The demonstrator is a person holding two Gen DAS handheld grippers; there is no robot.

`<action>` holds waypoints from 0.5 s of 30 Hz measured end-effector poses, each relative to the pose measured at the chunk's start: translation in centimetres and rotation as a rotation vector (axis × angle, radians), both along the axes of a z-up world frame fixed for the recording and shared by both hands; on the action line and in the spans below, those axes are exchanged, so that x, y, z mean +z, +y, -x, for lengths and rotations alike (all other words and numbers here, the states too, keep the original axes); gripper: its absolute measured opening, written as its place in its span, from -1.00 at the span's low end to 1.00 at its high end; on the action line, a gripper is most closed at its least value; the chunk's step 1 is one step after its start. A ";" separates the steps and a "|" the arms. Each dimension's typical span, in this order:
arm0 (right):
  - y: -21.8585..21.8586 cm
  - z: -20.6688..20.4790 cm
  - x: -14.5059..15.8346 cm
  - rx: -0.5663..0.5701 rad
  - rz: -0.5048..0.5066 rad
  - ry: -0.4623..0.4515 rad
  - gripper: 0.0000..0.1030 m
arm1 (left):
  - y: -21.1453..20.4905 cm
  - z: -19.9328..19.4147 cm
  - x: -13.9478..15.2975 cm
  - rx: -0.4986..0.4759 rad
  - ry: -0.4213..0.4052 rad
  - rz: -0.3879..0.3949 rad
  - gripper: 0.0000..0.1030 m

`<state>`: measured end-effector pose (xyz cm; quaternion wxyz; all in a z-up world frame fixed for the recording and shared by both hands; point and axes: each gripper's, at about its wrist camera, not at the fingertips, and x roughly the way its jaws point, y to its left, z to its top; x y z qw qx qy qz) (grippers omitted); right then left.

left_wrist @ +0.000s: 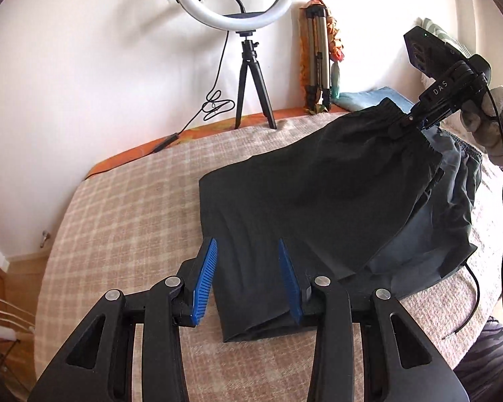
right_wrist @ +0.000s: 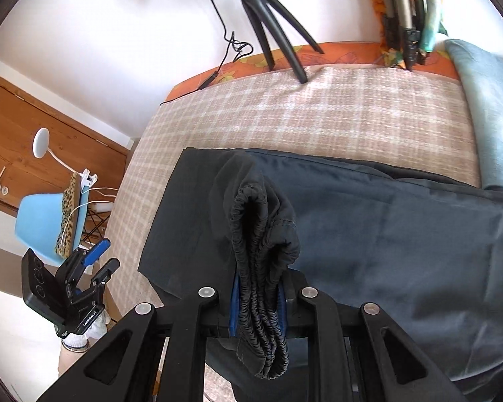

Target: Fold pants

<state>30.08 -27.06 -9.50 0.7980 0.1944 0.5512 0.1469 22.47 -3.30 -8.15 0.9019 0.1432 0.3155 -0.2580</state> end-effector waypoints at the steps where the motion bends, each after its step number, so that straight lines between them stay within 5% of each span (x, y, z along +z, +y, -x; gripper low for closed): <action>1: -1.2 0.6 0.2 -0.018 0.007 0.002 -0.68 | -0.9 0.1 -0.2 -0.012 0.003 -0.005 -0.29; 15: -15.2 6.9 -0.1 -0.187 0.110 0.059 -0.68 | -7.6 0.6 -2.0 -0.073 0.062 -0.037 -0.20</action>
